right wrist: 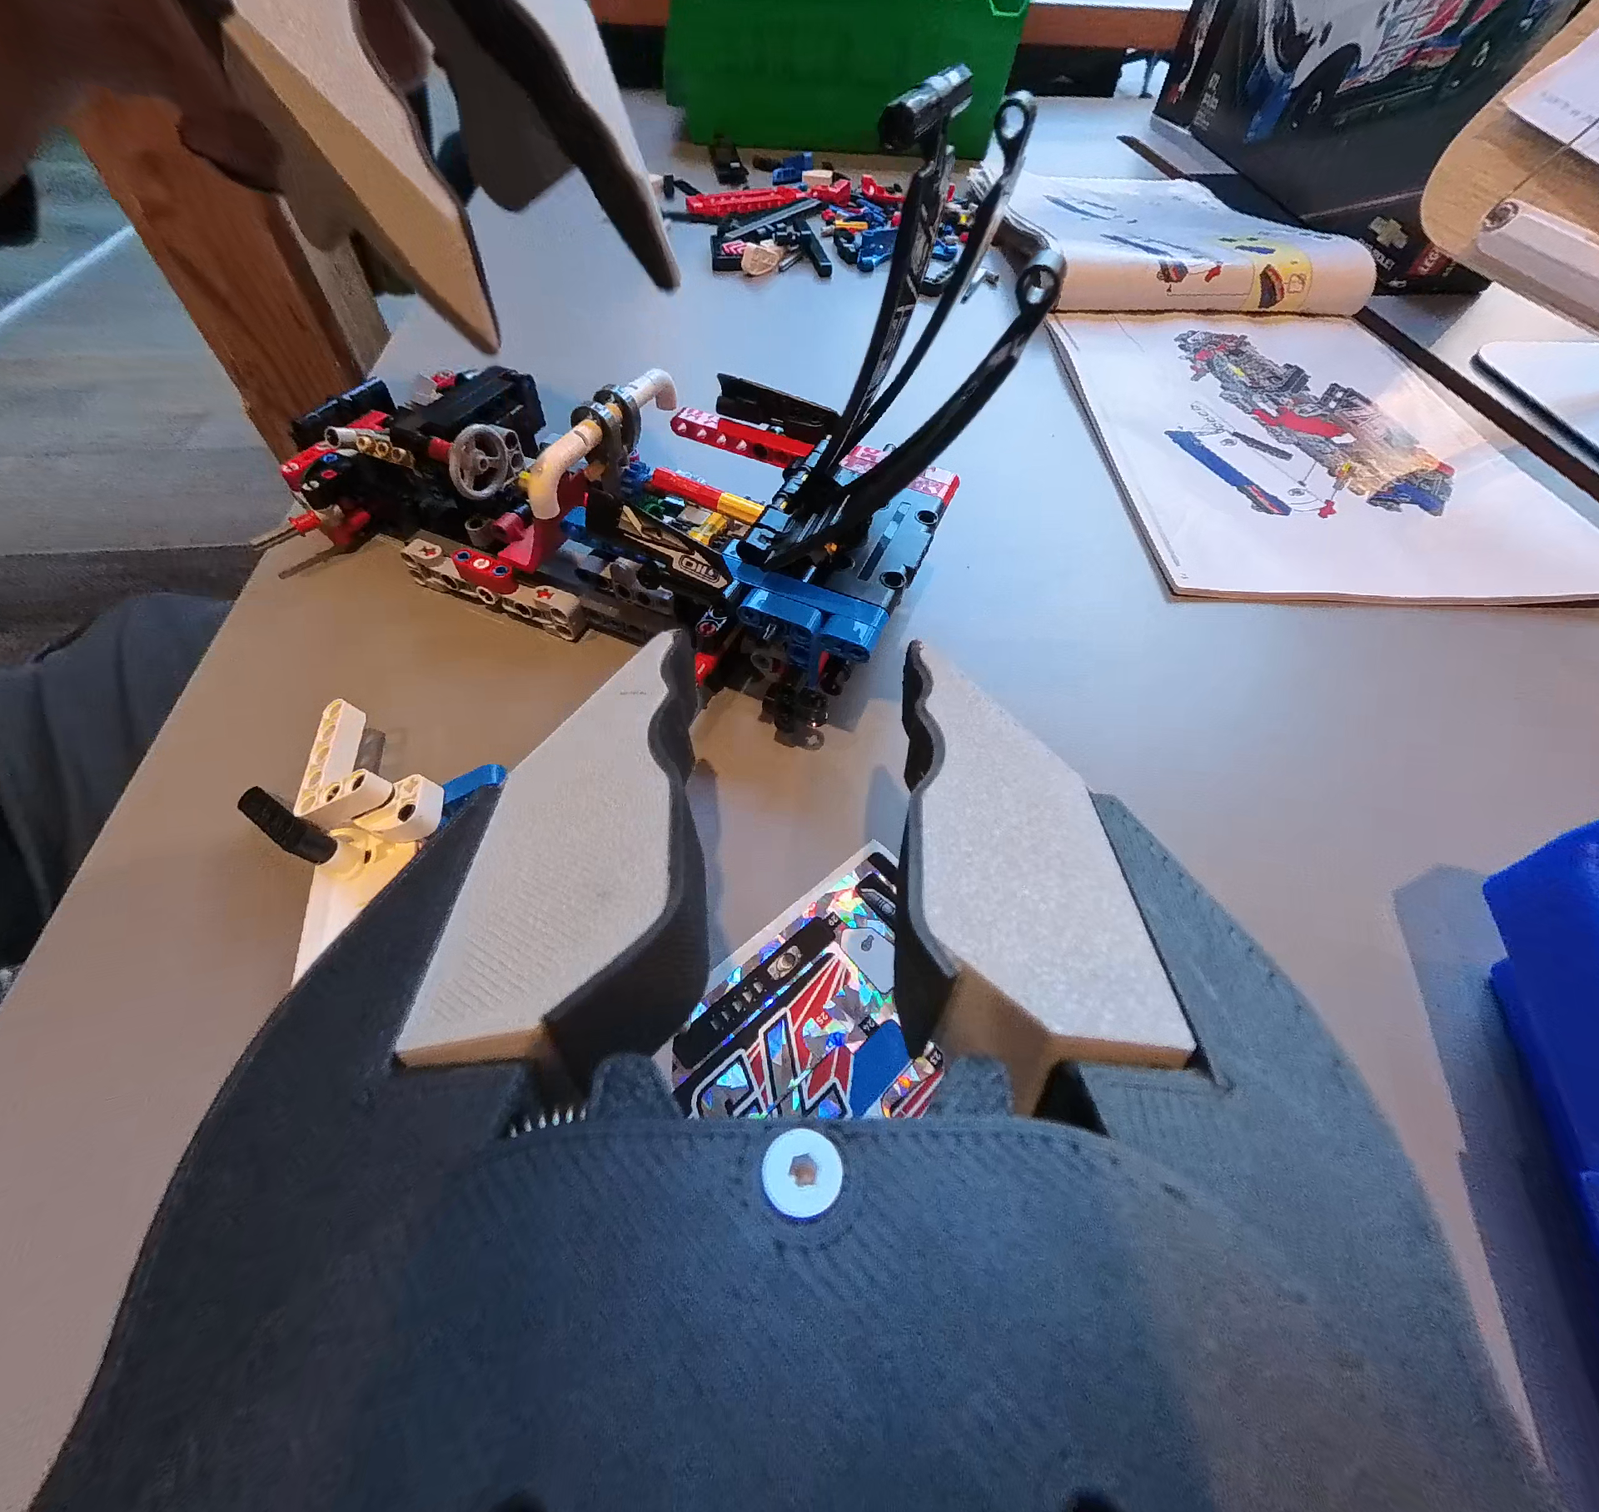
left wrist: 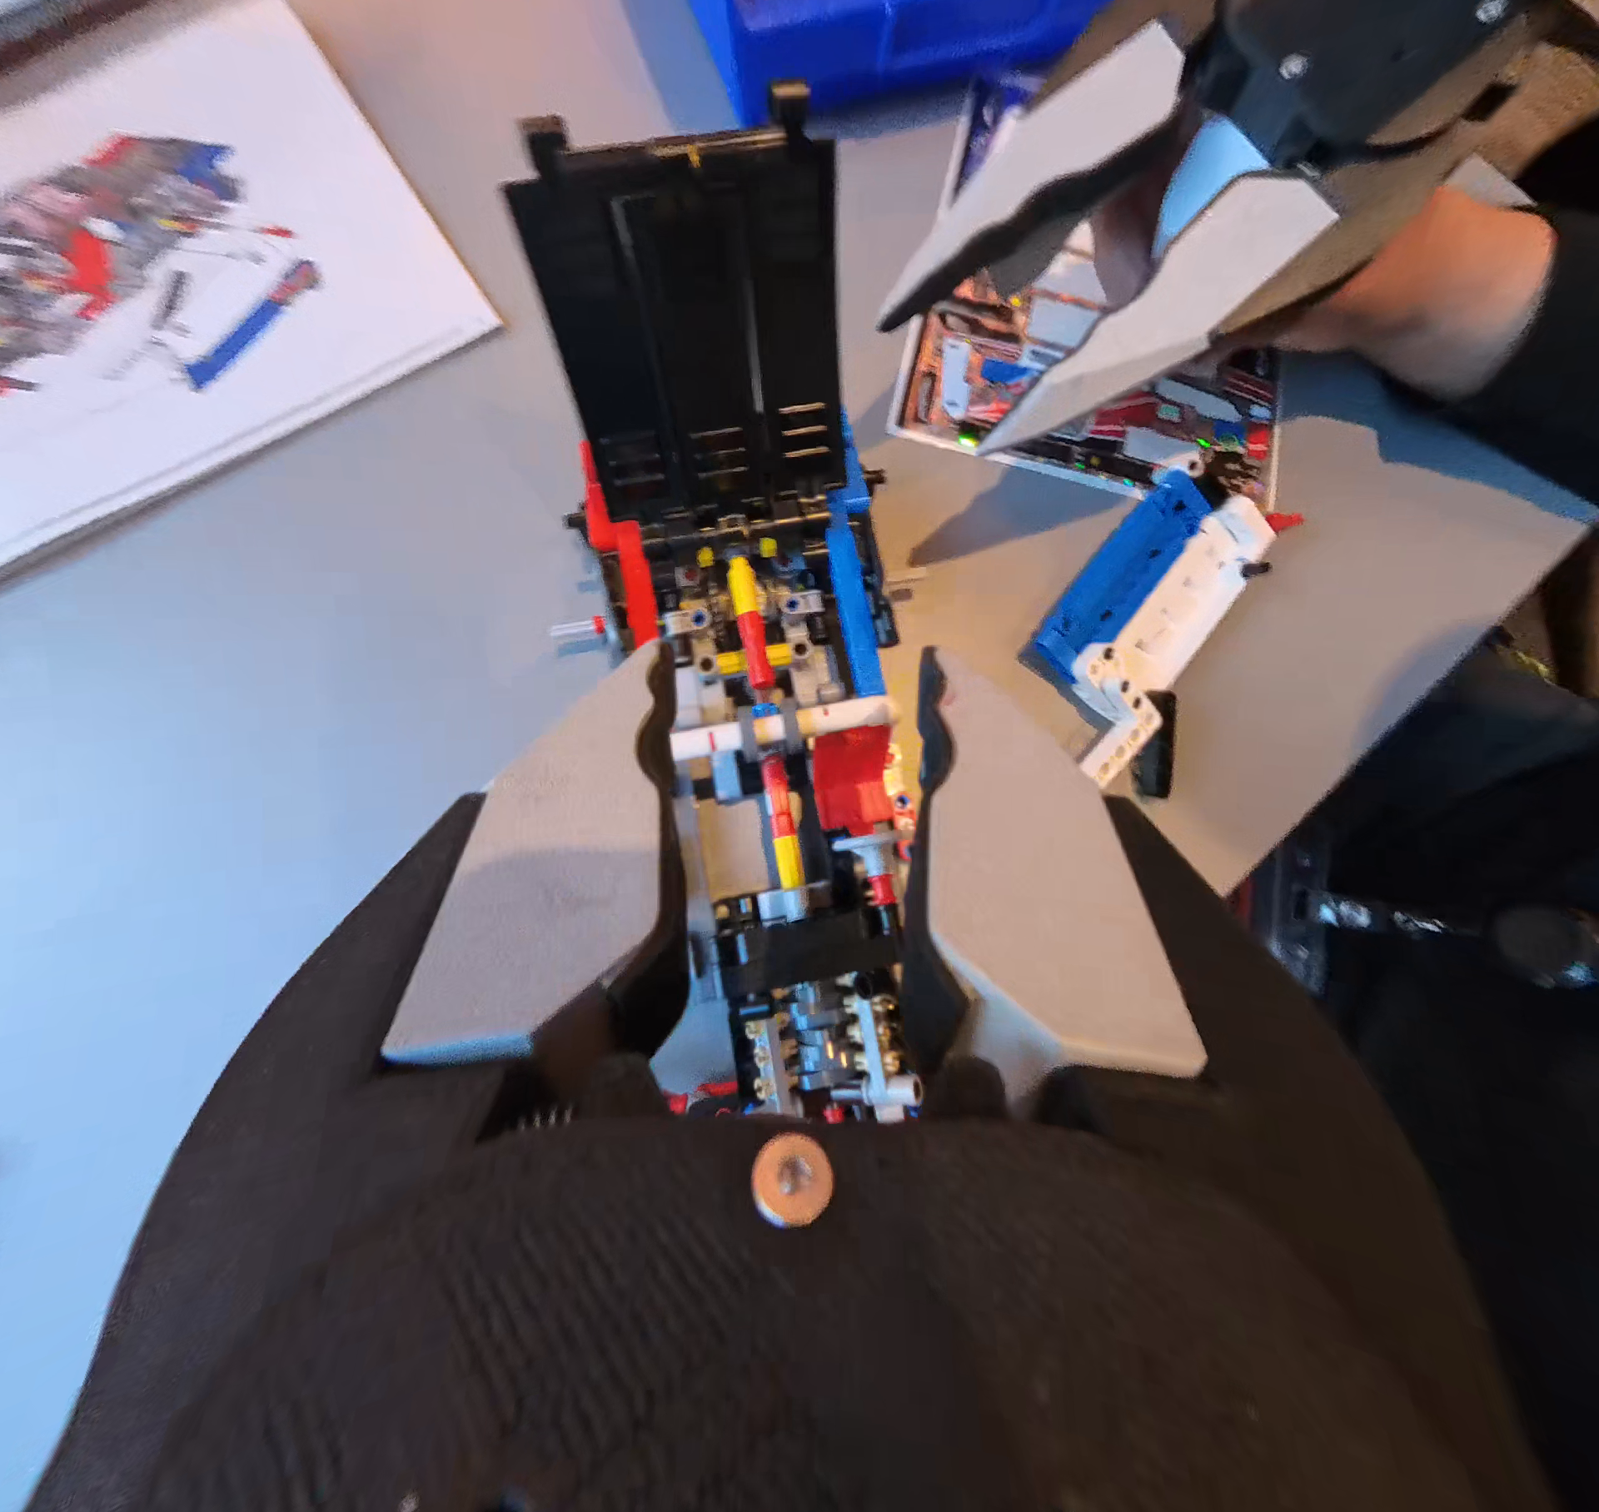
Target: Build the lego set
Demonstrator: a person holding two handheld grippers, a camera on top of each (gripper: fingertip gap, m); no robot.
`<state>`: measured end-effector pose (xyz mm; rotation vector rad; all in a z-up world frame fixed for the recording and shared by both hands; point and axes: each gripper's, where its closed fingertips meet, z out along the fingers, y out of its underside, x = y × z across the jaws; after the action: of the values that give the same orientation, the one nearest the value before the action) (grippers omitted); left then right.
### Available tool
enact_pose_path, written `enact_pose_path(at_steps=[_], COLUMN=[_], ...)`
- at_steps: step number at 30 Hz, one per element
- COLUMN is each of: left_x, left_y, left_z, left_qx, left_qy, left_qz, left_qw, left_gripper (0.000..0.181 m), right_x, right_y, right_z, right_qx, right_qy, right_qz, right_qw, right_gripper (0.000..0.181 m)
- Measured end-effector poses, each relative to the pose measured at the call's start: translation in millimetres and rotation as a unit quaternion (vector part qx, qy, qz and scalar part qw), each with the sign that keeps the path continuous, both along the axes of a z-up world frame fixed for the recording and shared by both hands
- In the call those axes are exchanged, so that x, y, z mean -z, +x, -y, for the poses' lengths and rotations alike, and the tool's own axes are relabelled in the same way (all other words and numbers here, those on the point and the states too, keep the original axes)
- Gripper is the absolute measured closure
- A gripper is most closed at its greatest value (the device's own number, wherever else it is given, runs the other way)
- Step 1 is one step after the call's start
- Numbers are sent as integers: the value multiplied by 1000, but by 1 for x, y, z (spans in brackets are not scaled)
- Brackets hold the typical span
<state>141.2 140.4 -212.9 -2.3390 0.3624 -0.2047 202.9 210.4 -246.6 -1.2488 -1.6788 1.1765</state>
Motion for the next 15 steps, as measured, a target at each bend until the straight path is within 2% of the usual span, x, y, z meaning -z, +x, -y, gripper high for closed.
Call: enact_pose_path(at_steps=[4, 10, 15], left_x=[-2, 3, 7], left_y=[-18, -27, -48], left_z=[9, 15, 15], left_qx=[-50, -78, -93], left_qy=[49, 90, 111], left_qz=[-15, 10, 1], left_qw=[997, 993, 989], left_gripper=[130, 133, 132], right_x=[-1, -2, -2], right_y=[0, 0, -1], right_z=[-1, -3, -3], right_qx=[4, 11, 12], right_qy=[2, -2, 3], right_qz=[-2, -7, -6], right_qw=[1000, 1000, 1000], right_gripper=[138, 140, 140])
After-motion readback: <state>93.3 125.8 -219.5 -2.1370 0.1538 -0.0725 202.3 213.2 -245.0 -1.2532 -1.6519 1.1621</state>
